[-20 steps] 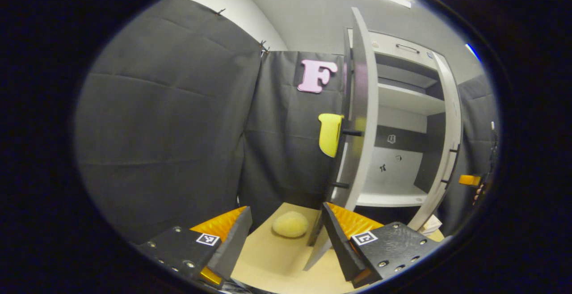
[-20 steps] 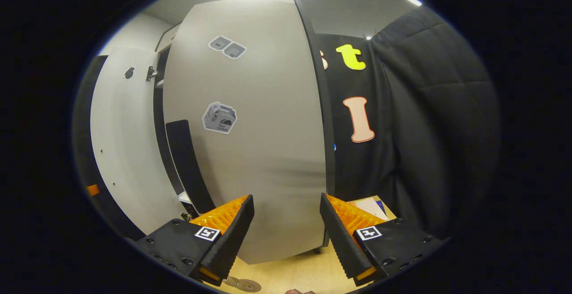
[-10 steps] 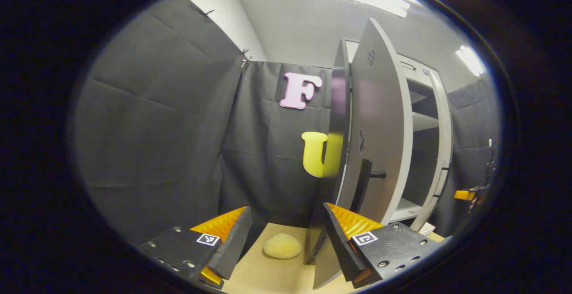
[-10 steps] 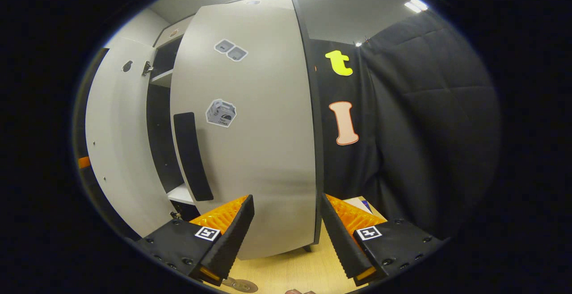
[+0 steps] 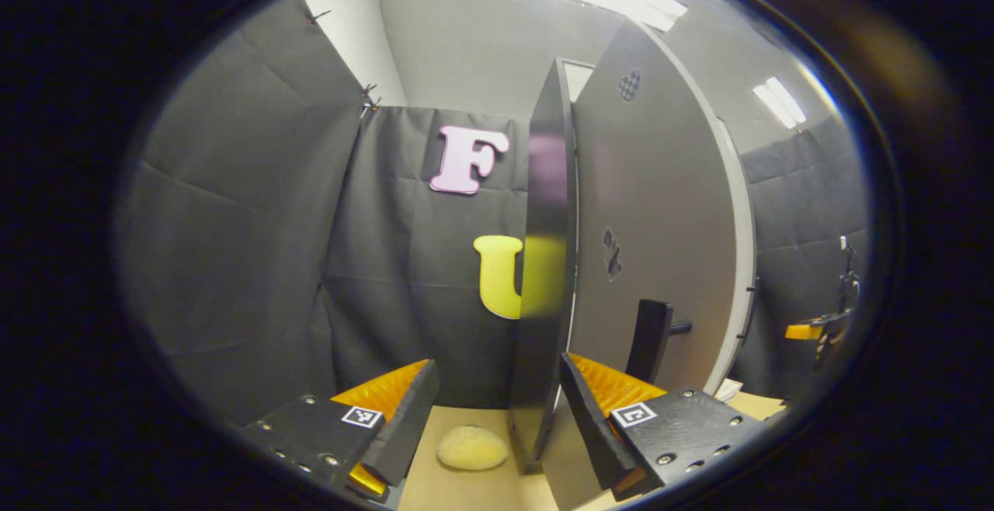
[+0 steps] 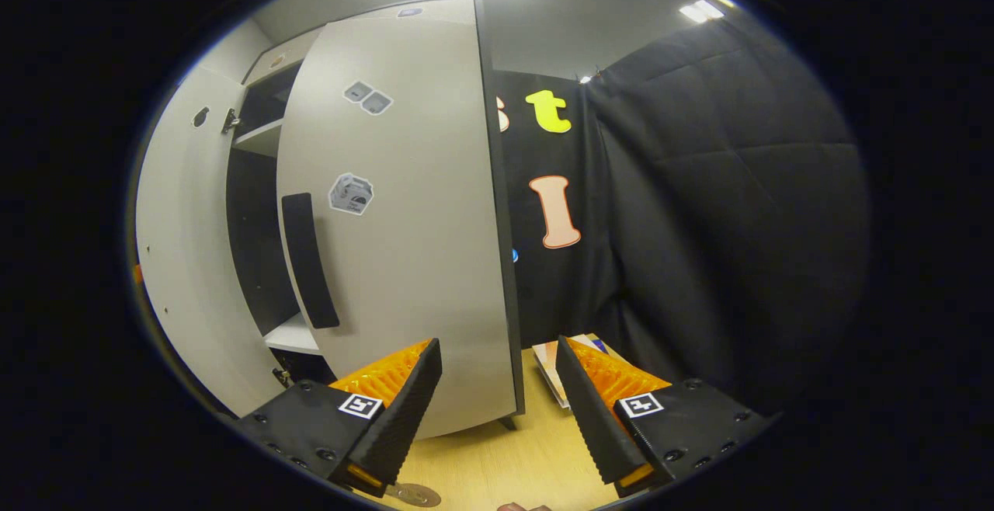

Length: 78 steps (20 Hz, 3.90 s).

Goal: Grasp the bottle in the cabinet with the left hand and place it on the coaster, then close the right door with the right hand and the left door with the left hand.

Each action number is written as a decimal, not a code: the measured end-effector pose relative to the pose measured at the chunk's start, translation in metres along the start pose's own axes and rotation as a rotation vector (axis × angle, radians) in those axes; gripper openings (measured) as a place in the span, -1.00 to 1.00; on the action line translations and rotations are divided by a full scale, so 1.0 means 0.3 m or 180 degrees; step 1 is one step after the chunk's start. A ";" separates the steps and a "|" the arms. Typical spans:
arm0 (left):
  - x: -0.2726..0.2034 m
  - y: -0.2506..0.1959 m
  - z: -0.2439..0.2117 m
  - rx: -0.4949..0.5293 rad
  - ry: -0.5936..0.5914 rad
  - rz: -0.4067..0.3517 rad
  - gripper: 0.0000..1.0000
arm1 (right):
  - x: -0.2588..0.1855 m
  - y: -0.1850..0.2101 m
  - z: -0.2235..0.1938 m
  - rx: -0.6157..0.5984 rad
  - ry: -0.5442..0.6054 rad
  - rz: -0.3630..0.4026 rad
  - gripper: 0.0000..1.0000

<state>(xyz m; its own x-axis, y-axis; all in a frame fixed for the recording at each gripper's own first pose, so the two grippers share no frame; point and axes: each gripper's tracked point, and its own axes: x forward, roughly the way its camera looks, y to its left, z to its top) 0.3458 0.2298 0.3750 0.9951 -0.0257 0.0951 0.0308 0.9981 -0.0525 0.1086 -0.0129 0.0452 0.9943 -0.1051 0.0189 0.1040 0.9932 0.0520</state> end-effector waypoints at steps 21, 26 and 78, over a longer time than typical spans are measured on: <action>0.039 -0.224 -0.016 0.0208 0.0180 -0.0286 0.79 | -0.080 -0.101 -0.131 0.0178 0.0163 -0.0075 0.89; 0.043 -0.312 -0.014 0.0212 0.0225 -0.0158 0.80 | -0.048 -0.116 -0.093 0.0126 0.0159 0.0044 0.89; -0.327 -0.613 0.034 0.0292 0.0196 0.0513 0.79 | -0.005 -0.026 -0.043 0.0088 0.0146 0.0647 0.83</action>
<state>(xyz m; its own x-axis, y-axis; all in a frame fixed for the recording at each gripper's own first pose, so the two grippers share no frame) 0.2414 0.0493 0.3855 0.9904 0.1344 0.0315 -0.1353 0.9904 0.0291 0.1065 -0.0198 0.0318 0.9949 0.1002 -0.0136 -0.0988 0.9920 0.0791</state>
